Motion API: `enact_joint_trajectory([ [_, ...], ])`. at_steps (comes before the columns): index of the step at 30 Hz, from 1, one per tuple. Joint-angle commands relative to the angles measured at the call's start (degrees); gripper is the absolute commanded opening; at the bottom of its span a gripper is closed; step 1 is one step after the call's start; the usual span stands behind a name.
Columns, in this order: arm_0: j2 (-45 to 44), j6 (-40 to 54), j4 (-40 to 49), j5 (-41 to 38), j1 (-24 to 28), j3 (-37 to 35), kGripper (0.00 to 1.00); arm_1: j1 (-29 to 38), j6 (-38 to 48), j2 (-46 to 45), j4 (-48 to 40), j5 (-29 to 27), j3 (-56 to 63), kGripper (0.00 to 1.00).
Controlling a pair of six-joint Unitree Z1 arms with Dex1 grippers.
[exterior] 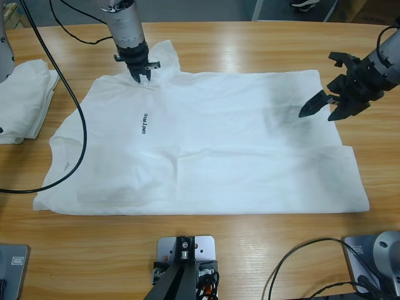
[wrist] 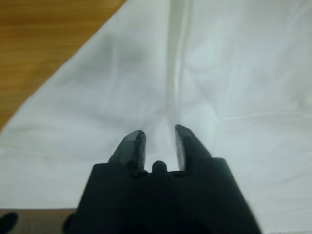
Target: Fold clothes
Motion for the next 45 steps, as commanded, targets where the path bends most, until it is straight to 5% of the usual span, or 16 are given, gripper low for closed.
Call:
enact_joint_trajectory([
  [1, -0.99, -9.37, 5.25, -1.12, 0.33, -30.99, 0.948, 0.7, -0.19, -0.29, -2.31, 0.56, 4.2, 0.922],
  [5, 1.17, -17.12, 5.25, -10.49, 1.96, -31.97, 0.935, 0.7, -0.19, -0.07, -3.21, 0.65, 5.12, 0.922],
  [7, 2.82, -19.6, 4.71, -13.2, 2.24, -34.54, 0.836, 0.7, -0.19, -0.07, -3.33, 0.74, 5.59, 0.922],
  [10, 2.8, -20.23, 3.27, -12.27, 2.15, -34.61, 0.704, 0.7, -0.19, -0.07, -3.95, 0.83, 6.66, 0.922],
  [15, 2.36, -18.78, 3.55, -9.82, 2.38, -34.57, 0.69, 0.7, -0.19, 0.03, -4.67, 0.83, 7.45, 0.922],
  [18, 2.38, -19.11, 3.02, -10.28, 2.59, -34.61, 0.578, 0.7, -0.19, 0.26, -4.88, 0.91, 7.44, 0.922],
  [23, 2.8, -20.67, 2.11, -11.58, 2.77, -34.61, 0.529, 0.7, -0.18, 0.29, -4.88, 0.91, 7.45, 0.922],
  [45, 4.68, -22.64, -4.24, -12.88, 2.24, -34.61, 0.526, 0.7, -0.19, 0.1, -5.85, 0.91, 8.68, 0.922],
])
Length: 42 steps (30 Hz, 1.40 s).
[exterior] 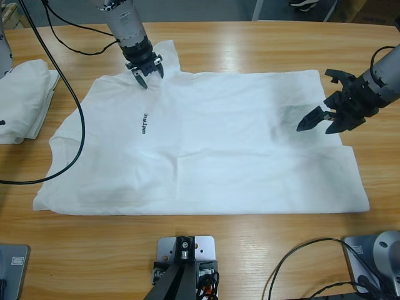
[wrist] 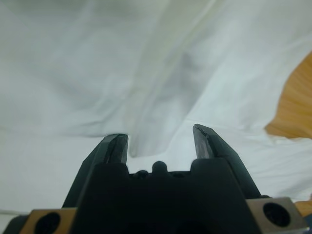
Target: Fold clothes
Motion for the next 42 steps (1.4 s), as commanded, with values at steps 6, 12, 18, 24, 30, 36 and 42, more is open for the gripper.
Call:
enact_joint_trajectory([
  [6, 4.13, -1.02, -1.82, -1.34, -0.08, -34.61, 0.522, 0.67, -0.19, 0.46, -1.21, 0.91, 2.29, 0.922],
  [12, 4.22, -0.28, -1.82, -1.01, -0.08, -34.61, 0.248, 0.67, -0.11, 0.47, -1.37, 0.91, 2.56, 0.922],
  [18, 4.06, 0.91, -1.52, -0.04, -0.08, -34.61, 0.0, 0.67, -0.11, 0.19, -1.37, 0.91, 2.64, 0.918],
  [24, 3.06, 2.9, -0.59, 1.8, 0.1, -34.61, 0.0, 0.67, -0.11, 0.28, -1.37, 0.91, 2.7, 0.918],
  [30, 0.81, 7.84, -4.06, 1.45, 3.1, -34.61, 0.0, 0.67, -0.11, 0.05, -1.3, 0.82, 2.96, 0.918],
  [36, -0.13, 19.56, -6.92, -0.55, 5.7, -34.61, 0.0, 0.67, -0.11, 0.63, -1.8, 0.82, 3.77, 0.918],
  [42, 0.33, 29.41, -10.98, -4.51, 5.72, -34.61, 0.0, 0.67, -0.11, 0.81, -3.05, 0.82, 5.49, 0.918],
])
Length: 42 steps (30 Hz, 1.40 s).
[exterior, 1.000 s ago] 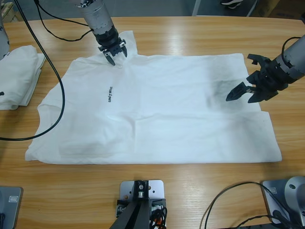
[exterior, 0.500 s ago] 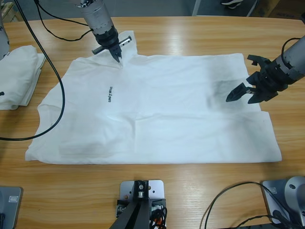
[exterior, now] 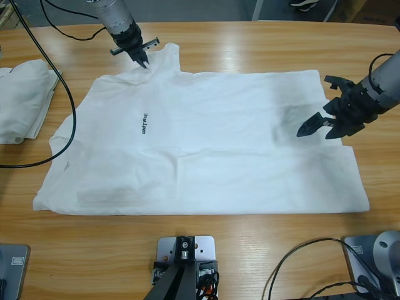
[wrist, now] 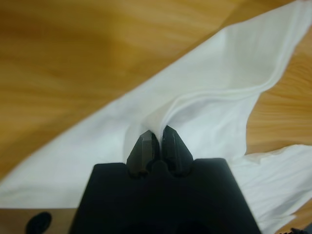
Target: Fold clothes
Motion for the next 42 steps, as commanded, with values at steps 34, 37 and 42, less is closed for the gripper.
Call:
enact_joint_trajectory([
  [34, -1.84, 14.36, -0.89, -2.15, 5.08, -34.59, 0.0, -19.15, -12.23, 23.43, -22.11, 1.15, -17.13, 0.715],
  [37, -1.73, 14.29, -0.89, -2.24, 5.08, -34.59, 0.0, -19.2, -12.23, 24.8, -21.79, 2.21, -17.66, 0.684],
  [42, -1.73, 14.29, -0.8, -2.43, 4.9, -34.61, 0.0, -19.2, -12.5, 26.07, -22.74, 4.86, -17.97, 0.386],
])
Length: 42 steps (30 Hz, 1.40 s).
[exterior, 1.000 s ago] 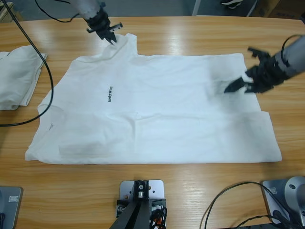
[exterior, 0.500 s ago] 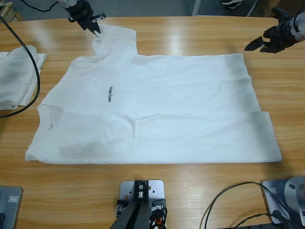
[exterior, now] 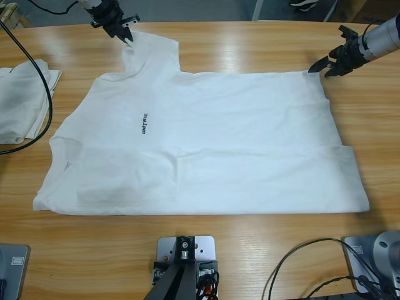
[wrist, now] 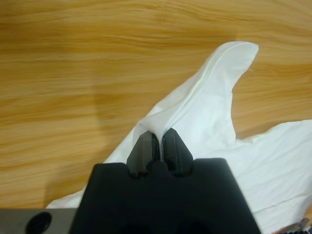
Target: Fold clothes
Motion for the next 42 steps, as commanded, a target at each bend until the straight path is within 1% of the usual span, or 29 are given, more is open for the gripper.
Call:
enact_joint_trajectory([
  [1, 3.01, -0.69, 0.15, -1.12, 0.27, -34.59, 0.0, -0.89, -0.62, 5.91, -0.54, 4.34, -0.41, 0.357],
  [5, 3.22, -0.99, 0.15, -1.15, -0.08, -34.59, 0.0, -0.89, -0.71, 5.89, -0.18, 5.03, -0.2, 0.356],
  [6, 3.27, -1.13, 0.15, -1.15, -0.18, -34.59, 0.0, -0.88, -0.71, 5.74, -0.13, 5.19, -0.08, 0.332],
  [7, 3.29, -1.4, 0.15, -1.15, -0.29, -34.61, 0.0, -0.89, -0.81, 5.61, 0.01, 5.17, 0.01, 0.242],
  [8, 3.34, -1.49, 0.15, -1.15, -0.36, -34.57, 0.0, -0.89, -0.95, 5.56, 0.25, 5.07, 0.04, 0.211],
  [9, 3.36, -1.54, 0.15, -1.12, -0.41, -34.59, 0.0, -0.89, -0.99, 5.49, 0.34, 5.08, 0.11, 0.191],
  [11, 3.34, -1.57, 0.15, -1.15, -0.45, -34.61, 0.0, -0.89, -1.06, 5.51, 0.43, 5.1, 0.2, 0.184],
  [12, 3.27, -1.57, 0.15, -1.1, -0.45, -34.61, 0.0, -0.89, -1.2, 5.51, 0.47, 5.1, 0.2, 0.075],
  [13, 3.2, -1.64, 0.15, -1.1, -0.45, -34.61, 0.0, -0.89, -1.45, 5.42, 0.52, 5.0, 0.2, 0.0],
  [16, 2.94, -1.84, 0.15, -1.15, -0.45, -34.61, 0.0, -0.89, -2.04, 5.31, 0.69, 4.4, 0.11, 0.0],
  [20, 2.5, -1.84, 0.29, -1.15, -0.45, -34.61, 0.0, -0.88, -1.94, 4.58, 0.13, 5.56, 0.03, 0.0],
  [28, 1.16, -2.1, 1.22, -1.77, -0.5, -34.61, 0.0, -0.86, 1.09, -4.06, -0.62, 8.9, 1.06, 0.0],
  [33, -0.61, -3.91, 5.04, -1.77, -1.24, -34.59, 0.0, -0.7, 3.67, -10.89, -0.62, 9.99, 5.23, 0.0],
  [36, -1.95, -5.67, 9.19, -2.09, -2.01, -34.59, 0.0, -0.63, 4.3, -15.34, -0.54, 10.29, 8.76, 0.0],
  [38, -3.29, -5.42, 12.67, -2.37, -3.05, -34.59, 0.0, -0.63, 4.39, -17.89, -0.54, 10.29, 11.49, 0.0],
  [42, -7.56, -5.28, 16.36, -2.58, -3.7, -34.59, 0.0, -0.63, 4.46, -23.53, -0.29, 10.13, 17.18, 0.0],
])
